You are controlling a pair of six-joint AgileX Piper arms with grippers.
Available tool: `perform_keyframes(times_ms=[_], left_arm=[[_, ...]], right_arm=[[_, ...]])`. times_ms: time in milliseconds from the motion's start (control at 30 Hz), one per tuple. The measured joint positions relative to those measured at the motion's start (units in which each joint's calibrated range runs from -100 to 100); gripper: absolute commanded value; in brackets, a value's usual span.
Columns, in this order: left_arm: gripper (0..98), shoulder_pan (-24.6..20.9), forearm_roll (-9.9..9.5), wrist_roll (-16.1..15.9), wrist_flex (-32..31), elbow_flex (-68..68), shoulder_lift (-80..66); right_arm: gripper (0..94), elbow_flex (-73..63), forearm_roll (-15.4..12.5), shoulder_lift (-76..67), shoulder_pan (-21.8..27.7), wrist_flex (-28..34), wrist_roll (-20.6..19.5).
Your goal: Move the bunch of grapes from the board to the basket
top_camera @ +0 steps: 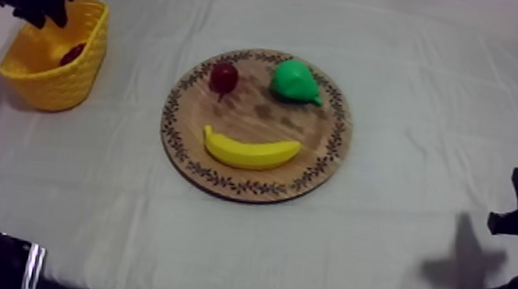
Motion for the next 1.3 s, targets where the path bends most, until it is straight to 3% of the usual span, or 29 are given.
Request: perform_keyframes(times_ms=[300,400,600,833,1233,1300], left_arm=[[7.6,-0.5,1.62,-0.1,-8.6,15.2,-15.7],[2.7,-1.1,2.08,-0.6,-11.3,21.1,-21.0],[0.3,-1.1,3.13,-3.4,-16.3,32.5,-33.3],[0.0,0.8,2.87,-6.7,-25.9,48.0,-48.7],[0.0,1.4,-0.91,-2.7,-38.0,74.7,-75.2],[0.0,1.6,-0.85,-2.1,-38.4,78.3,-79.0]], right_arm=[[0.3,0.0,0.0,0.0,0.0,0.0,0.0],[0.3,0.0,0.0,0.0,0.0,0.0,0.0],[0.3,0.0,0.0,0.0,0.0,0.0,0.0],[0.3,0.0,0.0,0.0,0.0,0.0,0.0],[0.3,0.0,0.0,0.0,0.0,0.0,0.0],[0.3,0.0,0.0,0.0,0.0,0.0,0.0]])
